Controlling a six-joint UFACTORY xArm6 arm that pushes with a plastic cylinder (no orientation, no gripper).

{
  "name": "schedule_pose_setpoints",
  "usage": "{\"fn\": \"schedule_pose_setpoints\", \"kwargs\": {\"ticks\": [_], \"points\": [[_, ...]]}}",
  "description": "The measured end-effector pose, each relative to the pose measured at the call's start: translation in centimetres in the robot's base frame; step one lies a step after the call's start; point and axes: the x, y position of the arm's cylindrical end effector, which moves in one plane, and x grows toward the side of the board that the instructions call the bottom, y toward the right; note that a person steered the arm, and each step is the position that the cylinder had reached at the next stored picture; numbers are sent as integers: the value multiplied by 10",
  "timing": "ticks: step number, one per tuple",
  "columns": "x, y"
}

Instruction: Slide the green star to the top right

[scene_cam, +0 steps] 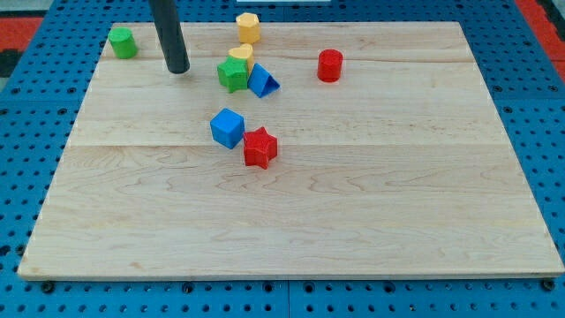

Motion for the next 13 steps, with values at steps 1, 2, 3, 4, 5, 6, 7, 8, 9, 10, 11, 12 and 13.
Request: {"fn": "schedule_pose_setpoints", "kwargs": {"ticks": [1, 2, 3, 4, 5, 6, 7, 8, 9, 10, 11, 12, 13], "points": [[-8, 36], [-8, 128], [0, 188], [43, 195], [75, 144], [87, 95], [61, 83], [29, 83], [13, 85], [-7, 134], [-28, 171], [-33, 165], [-50, 160]]}}
